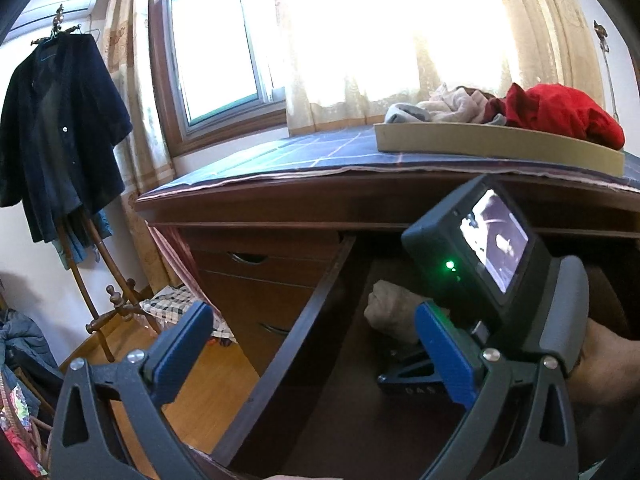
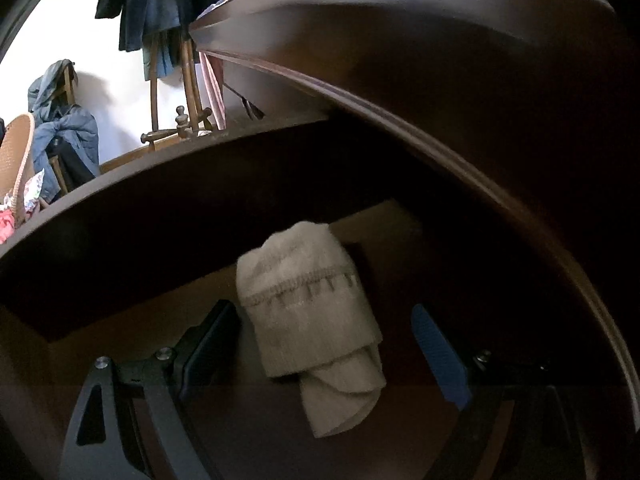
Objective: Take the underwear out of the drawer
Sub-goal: 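Close the right gripper on the beige sock in the drawer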
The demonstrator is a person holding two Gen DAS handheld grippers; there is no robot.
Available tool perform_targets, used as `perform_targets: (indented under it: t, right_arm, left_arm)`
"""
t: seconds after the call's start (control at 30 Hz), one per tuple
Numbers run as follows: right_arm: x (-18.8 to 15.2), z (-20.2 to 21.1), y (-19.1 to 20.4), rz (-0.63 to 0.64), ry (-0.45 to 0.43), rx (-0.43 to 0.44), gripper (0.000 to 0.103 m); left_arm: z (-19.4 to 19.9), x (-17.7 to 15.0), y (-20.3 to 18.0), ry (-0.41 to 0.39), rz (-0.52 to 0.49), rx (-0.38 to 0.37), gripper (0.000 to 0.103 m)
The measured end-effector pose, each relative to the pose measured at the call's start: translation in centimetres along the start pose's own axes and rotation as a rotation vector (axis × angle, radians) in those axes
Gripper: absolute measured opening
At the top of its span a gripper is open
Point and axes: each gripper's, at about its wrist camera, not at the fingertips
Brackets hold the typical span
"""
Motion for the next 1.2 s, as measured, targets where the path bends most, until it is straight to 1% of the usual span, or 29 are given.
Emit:
perform_targets:
  t: [0.03,0.1,0.17,0.27,0.37,0.5,0.63,0.7,0.83,0.9,0.93,1.03,1.2]
  right_arm:
    - [0.0,-0.3,0.0,0.005,0.008,0.004,0.086]
    - [0.2,-0.6,0.4,0.001,0.004,0.03,0.071]
    - [0.4,-0.9,0.6,-0.011,0.003,0.056,0.067]
    - [0.3,-1.0,0.8,-0.014,0.004,0.065,0.065]
    - [0.5,-1.3,1.1,-0.029,0.01,0.103,0.054]
    - [0.3,-0.3,1.0,-0.032,0.027,0.13,0.046]
    - [0.4,-0.2,1.2,-0.05,0.036,0.169,0.044]
    - [0.3,0.1,1.2,-0.053,0.043,0.185,0.041]
    - [0.6,0.9,1.6,-0.047,0.049,0.212,0.038]
    - [0.7,1.8,1.4,-0.042,0.044,0.194,0.037]
    - [0.8,2.4,1.0,-0.059,0.036,0.194,0.037]
    - [0.6,4.3,-0.1,-0.108,0.003,0.204,0.037]
    - [-0.7,7.7,-1.2,-0.132,-0.026,0.209,0.037]
  left_arm:
    - [0.0,0.0,0.0,0.0,-0.001,0.001,0.103]
    - [0.0,0.0,-0.1,0.002,-0.002,0.002,0.103]
    - [-0.1,0.1,-0.1,0.006,-0.003,0.003,0.103]
    - [-0.2,0.1,-0.2,0.008,-0.004,0.004,0.103]
    - [-0.2,0.0,-0.2,0.01,-0.004,0.002,0.103]
    - [-0.2,0.0,-0.2,0.01,-0.007,0.0,0.103]
    - [-0.1,0.0,-0.3,0.007,-0.005,0.006,0.103]
    - [-0.1,0.1,-0.4,0.013,-0.008,0.008,0.103]
    - [-0.1,0.1,-0.4,0.01,-0.01,0.007,0.103]
    - [0.0,0.2,-0.1,0.002,0.008,-0.012,0.103]
    - [0.0,0.2,-0.1,0.004,0.007,-0.015,0.103]
    - [0.1,0.2,-0.3,0.003,-0.013,0.005,0.103]
    - [0.2,0.1,-0.4,0.005,-0.012,0.012,0.103]
Point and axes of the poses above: each gripper's, at about its wrist camera, not at the fingertips, and z roughly against the way its jaws point, y to its left, x to its top, and after that the axes turned 3 degrees about -y, right-handed
